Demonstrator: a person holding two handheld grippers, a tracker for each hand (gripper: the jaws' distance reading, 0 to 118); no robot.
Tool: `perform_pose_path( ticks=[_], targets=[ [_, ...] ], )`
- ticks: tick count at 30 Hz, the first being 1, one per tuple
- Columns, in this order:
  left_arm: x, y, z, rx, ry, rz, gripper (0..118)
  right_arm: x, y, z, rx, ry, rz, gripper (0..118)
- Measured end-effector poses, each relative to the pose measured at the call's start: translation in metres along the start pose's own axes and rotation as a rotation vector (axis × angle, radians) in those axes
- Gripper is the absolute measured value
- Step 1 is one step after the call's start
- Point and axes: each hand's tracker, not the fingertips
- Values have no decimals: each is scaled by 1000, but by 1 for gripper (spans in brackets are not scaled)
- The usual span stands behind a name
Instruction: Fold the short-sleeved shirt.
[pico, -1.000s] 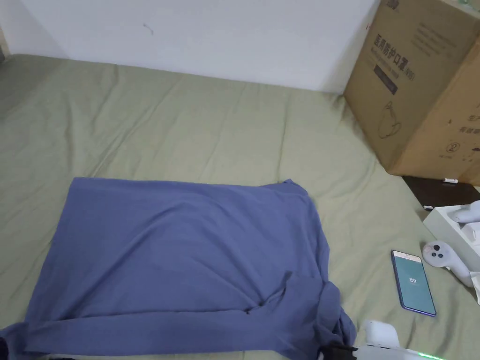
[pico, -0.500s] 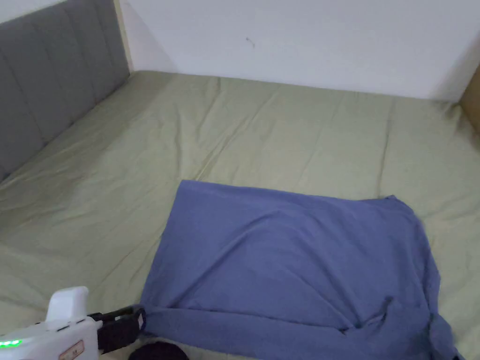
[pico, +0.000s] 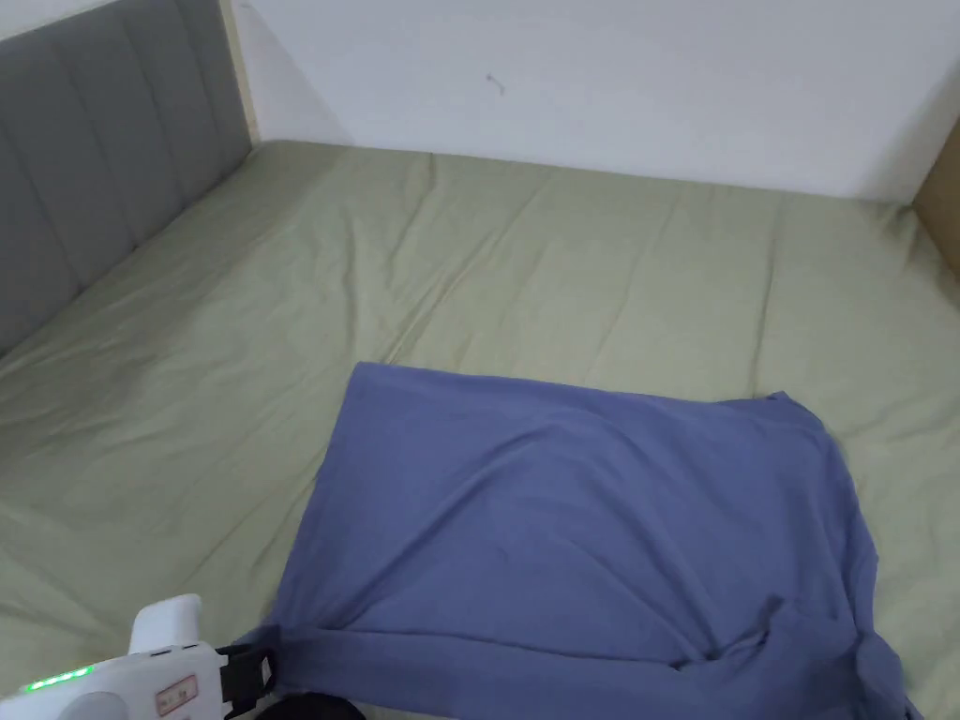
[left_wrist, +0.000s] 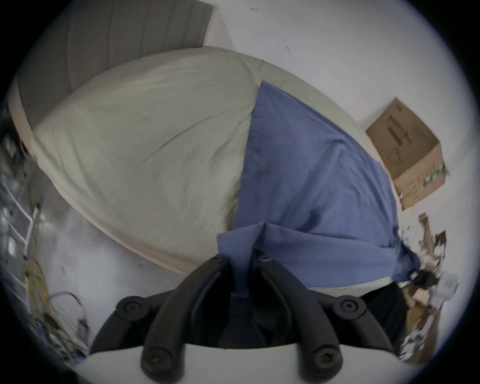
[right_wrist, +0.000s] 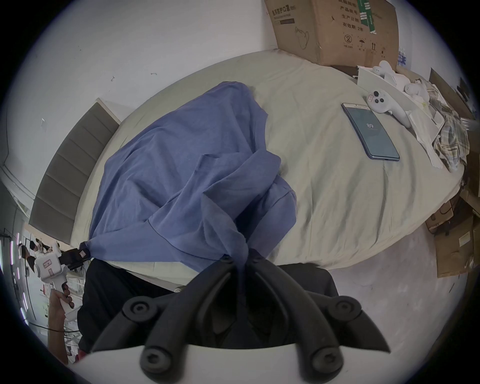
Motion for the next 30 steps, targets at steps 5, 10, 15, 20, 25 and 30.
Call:
perform_pose_path(
  ticks=[5, 10, 15, 20, 25, 30],
  targets=[
    [23, 8, 21, 38, 22, -110, 6, -7, 7, 12, 25, 0, 14, 4],
    [43, 35, 34, 110, -9, -146, 6, -16, 29, 16, 69, -7, 59, 4],
    [63, 69, 22, 144, -8, -169, 6, -26, 70, 4, 112, -16, 104, 4],
    [78, 96, -16, 136, 32, -201, 6, -27, 116, -32, 121, -4, 75, 4],
    [70, 111, -54, 142, 54, -86, 6, -31, 151, -75, 124, -7, 75, 4],
    [70, 115, -81, 106, 109, -65, 6, -28, 168, -118, 97, -66, 96, 4]
  ],
)
